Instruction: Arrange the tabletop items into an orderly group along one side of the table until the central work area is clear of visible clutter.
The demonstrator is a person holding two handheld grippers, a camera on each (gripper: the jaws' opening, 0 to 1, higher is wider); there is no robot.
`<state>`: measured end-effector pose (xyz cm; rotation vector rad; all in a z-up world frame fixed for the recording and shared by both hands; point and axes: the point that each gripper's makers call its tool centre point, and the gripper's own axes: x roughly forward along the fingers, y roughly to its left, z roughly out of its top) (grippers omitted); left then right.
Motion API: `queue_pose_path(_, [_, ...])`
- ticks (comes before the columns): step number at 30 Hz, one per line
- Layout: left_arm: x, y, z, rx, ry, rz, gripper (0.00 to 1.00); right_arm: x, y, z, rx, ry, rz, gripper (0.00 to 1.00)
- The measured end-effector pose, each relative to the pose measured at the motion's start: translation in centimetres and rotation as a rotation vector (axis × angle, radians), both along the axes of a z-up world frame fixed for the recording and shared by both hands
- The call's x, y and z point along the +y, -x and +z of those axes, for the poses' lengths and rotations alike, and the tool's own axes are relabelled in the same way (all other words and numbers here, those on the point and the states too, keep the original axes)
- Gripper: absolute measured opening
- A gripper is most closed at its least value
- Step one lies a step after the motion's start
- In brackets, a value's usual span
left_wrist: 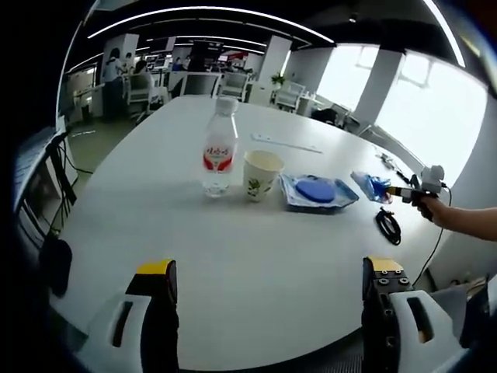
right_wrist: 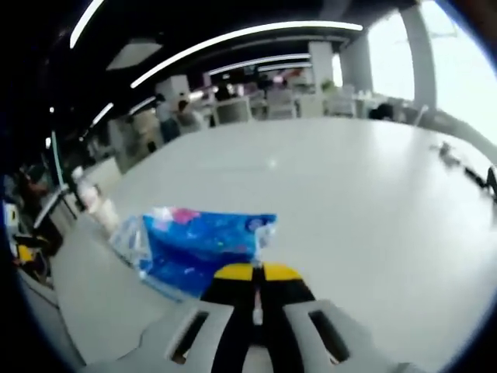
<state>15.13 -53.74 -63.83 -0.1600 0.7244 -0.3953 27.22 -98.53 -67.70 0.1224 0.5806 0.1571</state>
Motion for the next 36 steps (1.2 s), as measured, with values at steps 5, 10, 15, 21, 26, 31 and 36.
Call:
queue_pose_path(5, [0.2,-0.1,0.0,0.005,-0.009,0.0,0.99,-0.5,-0.5,0.1,-0.002,0.007,-0.014,0.0])
queue_pose_path(10, [0.0,-0.2,0.0,0.006,-0.012,-0.006,0.99,-0.5,-0.8,0.1,-0.004,0.017,-0.01,0.0])
queue_pose_path(15, [-0.2,-0.2,0.1,0.002,-0.002,-0.007,0.99,-1.0,-1.2,-0.7,0.009,0.029,-0.01,0.0])
queue_pose_path(21, [0.0,0.1,-0.1,0.015,-0.021,-0.015,0.99,-1.8,-1.9,-1.8,0.027,0.048,-0.008,0.0])
queue_pose_path(26, [0.2,0.1,-0.4,0.03,-0.032,-0.014,0.99,-2.5,-2.4,-2.4,0.038,0.061,-0.006,0.0])
queue_pose_path(31, [-0.4,-0.1,-0.4,0.029,-0.029,-0.025,0.99,-2.7,-2.6,-2.4,0.037,0.059,-0.006,0.0])
queue_pose_path(36, [-0.6,-0.1,-0.6,0.035,-0.034,-0.035,0.99,-2.8,-2.5,-3.2,0.053,0.062,-0.009,0.0])
